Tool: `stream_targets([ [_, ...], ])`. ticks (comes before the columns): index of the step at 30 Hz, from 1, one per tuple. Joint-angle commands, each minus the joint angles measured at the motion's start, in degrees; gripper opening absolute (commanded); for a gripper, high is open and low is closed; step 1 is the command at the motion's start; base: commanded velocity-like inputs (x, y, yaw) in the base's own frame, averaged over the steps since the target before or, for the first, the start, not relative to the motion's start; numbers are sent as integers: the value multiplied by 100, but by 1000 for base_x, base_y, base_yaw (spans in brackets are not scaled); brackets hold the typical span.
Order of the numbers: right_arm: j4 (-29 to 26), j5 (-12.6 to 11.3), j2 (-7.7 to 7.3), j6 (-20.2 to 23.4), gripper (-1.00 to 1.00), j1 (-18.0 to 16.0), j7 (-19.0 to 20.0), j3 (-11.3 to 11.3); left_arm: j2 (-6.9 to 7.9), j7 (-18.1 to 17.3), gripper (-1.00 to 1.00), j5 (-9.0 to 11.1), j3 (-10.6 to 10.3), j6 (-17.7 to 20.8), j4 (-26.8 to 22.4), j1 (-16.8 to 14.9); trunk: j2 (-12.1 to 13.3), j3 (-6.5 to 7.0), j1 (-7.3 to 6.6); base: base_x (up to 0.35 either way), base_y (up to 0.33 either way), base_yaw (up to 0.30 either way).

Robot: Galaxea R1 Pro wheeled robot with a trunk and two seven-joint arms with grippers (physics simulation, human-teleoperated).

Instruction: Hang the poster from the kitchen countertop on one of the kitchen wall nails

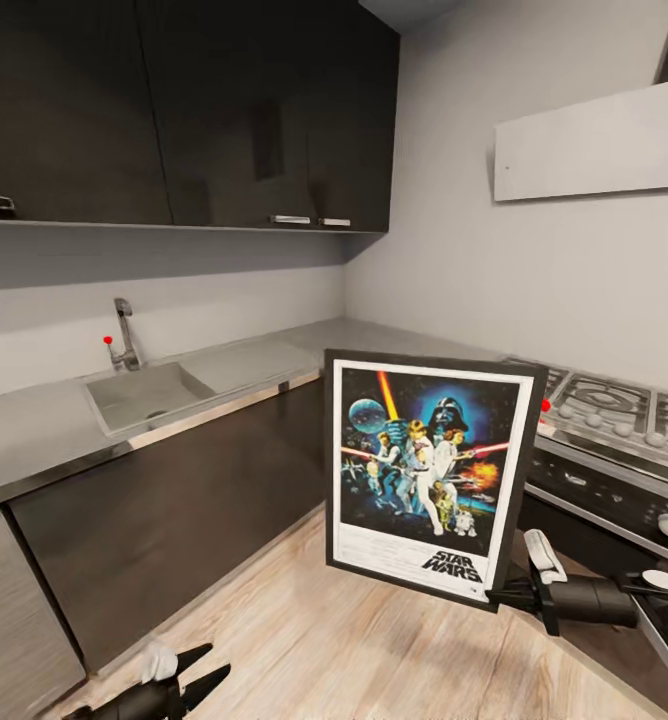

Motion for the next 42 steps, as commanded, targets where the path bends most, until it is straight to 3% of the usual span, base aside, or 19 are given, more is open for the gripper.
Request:
stream_targets([
  [1,1,-10,-1,33,-100,-4,26,-4,2,27,100,39,10,-40,31,60,-4,-6,0,-10,0,0],
  [3,-3,-5,3,24,-100,-4,26,-9,2,99,100,130,95,-68,79,255,-4,-6,0,-6,0,0],
  [4,-8,-6,8,12,-100,-4,20,2,-8,148,100,474,217,-81,110,414,-4,-6,0,-2,0,0],
  [8,-8,8,20,-85,-100,3,11,22,-14,169,100,673,268,-82,123,478,-4,-6,0,-1,0,0],
  [12,-8,21,24,-172,-100,4,2,25,-15,174,100,715,281,-83,123,541,-4,-6,0,0,0,0],
  [42,-8,8,31,-154,-100,5,8,22,-15,174,100,726,287,-79,124,569,1200,311,-659,0,0,0],
])
